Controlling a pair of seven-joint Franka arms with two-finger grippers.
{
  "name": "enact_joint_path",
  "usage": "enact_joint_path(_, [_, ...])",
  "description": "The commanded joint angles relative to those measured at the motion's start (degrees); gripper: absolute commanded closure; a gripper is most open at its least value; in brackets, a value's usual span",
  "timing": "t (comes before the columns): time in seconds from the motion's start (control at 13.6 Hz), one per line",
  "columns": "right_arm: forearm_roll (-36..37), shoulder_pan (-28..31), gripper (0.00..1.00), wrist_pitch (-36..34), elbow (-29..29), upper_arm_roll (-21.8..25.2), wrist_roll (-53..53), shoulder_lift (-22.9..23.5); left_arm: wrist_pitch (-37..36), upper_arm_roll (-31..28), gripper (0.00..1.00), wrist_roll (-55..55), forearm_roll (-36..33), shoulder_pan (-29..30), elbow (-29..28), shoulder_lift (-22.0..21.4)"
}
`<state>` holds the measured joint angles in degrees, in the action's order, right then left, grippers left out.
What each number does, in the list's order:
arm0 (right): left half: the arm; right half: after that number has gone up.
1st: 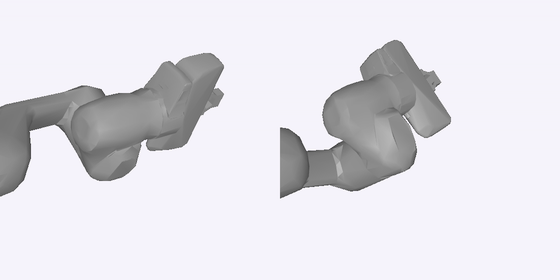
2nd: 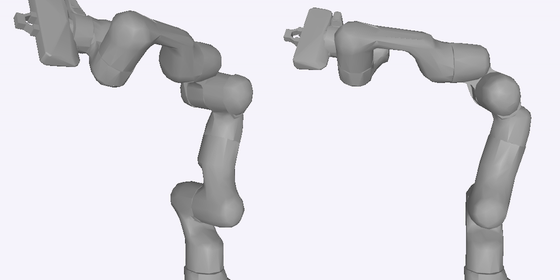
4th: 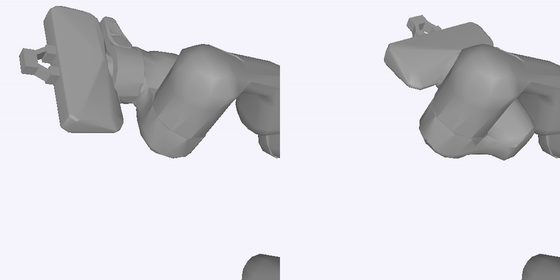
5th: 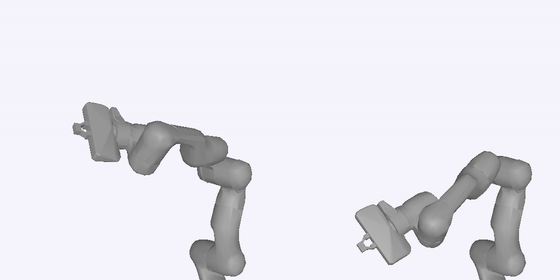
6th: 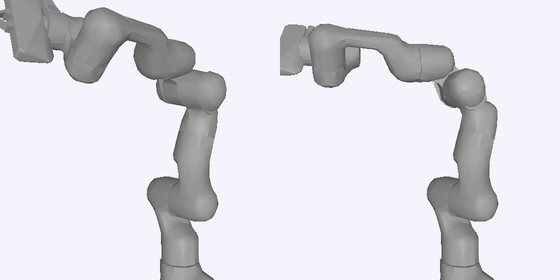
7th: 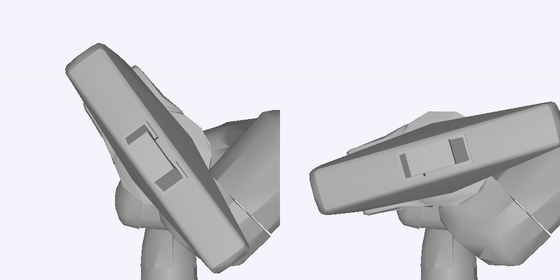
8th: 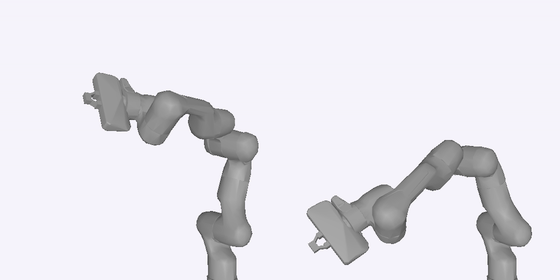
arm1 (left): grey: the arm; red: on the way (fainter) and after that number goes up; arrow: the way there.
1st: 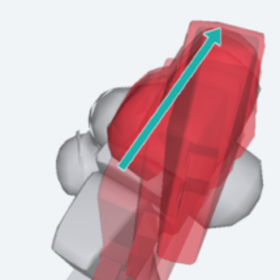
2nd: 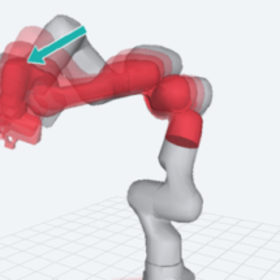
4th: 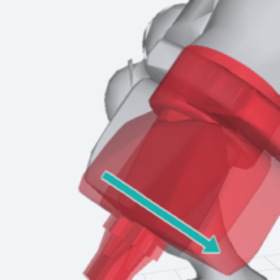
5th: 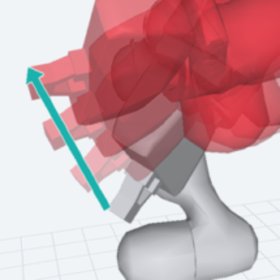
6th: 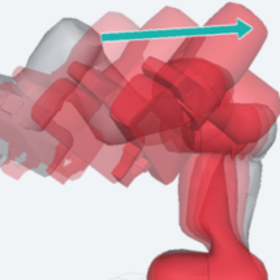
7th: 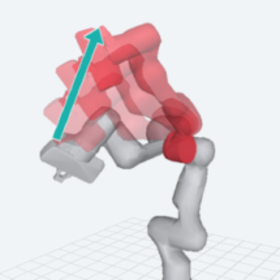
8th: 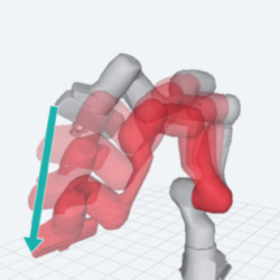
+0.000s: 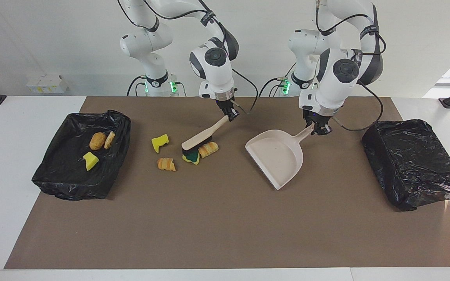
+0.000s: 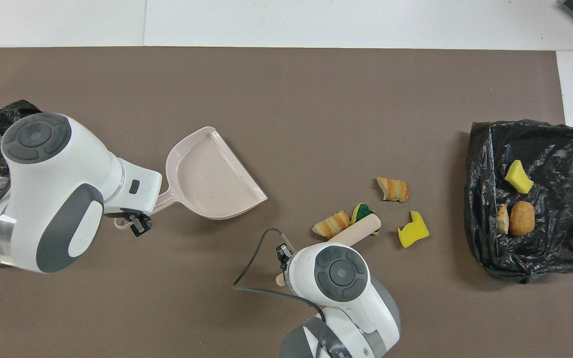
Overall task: Sweep and dump trash in bin
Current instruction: 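Move the dustpan toward the sponges while the right gripper positions the brush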
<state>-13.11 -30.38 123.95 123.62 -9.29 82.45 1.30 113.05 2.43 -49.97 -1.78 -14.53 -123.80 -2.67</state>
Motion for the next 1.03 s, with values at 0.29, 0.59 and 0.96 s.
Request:
enact_joint_path(0.29, [1.2, 5.2, 1.00, -15.0, 0.3, -0.3, -15.5, -8.5, 13.0, 0.3, 1.00, -13.3, -2.8, -3.3, -5.3, 1.4])
enact_joint_path(0.59, [1.2, 6.8, 1.00, -20.3, 0.4, -0.3, -29.1, -8.9, 14.0, 0.2, 1.00, -12.7, -2.9, -4.2, -5.3, 2.0])
enact_joint_path(0.96, [1.4, 16.1, 1.00, -26.1, 3.4, -0.2, -50.0, -16.3, 13.9, 0.2, 1.00, -11.8, -2.9, -4.2, -5.0, 2.0])
